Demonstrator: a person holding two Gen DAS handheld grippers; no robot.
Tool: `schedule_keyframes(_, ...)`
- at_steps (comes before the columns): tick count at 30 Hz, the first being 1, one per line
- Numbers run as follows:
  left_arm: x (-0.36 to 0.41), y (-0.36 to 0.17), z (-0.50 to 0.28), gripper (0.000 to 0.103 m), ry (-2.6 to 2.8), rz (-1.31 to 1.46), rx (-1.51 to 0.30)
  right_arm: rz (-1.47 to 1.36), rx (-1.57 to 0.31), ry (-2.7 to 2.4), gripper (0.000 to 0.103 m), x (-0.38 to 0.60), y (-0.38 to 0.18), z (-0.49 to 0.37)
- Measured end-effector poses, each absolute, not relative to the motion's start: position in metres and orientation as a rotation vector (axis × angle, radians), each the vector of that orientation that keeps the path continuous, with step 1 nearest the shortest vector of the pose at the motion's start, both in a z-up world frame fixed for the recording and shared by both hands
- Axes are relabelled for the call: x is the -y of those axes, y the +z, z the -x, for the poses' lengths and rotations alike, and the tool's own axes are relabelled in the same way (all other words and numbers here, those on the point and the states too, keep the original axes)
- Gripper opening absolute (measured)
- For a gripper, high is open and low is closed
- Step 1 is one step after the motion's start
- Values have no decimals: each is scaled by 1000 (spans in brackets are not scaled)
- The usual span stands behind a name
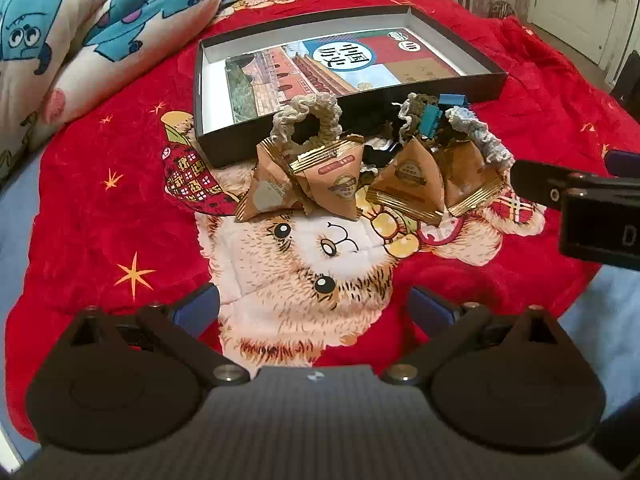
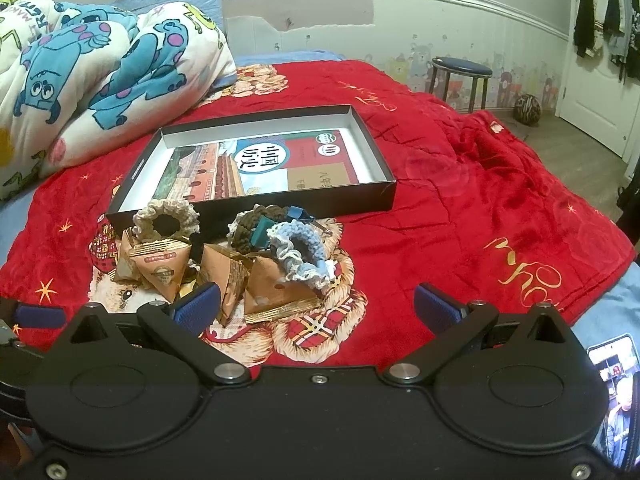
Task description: Organize objects
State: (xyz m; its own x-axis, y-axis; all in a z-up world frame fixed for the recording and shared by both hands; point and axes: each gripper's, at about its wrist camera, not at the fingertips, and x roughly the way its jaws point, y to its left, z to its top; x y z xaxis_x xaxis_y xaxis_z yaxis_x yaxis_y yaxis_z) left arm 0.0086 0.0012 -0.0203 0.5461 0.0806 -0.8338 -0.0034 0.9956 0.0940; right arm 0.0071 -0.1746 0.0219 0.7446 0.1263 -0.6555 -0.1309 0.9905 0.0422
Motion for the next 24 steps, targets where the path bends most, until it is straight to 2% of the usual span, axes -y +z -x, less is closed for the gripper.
schedule_keyframes(8,3,-19,-3,103,38,-133,-946,8,-720,142,103,173,20,-8)
schedule_keyframes(24,5,-30,-3,103,-5,-94,-992,-44,-737,183,103,173,19,-9)
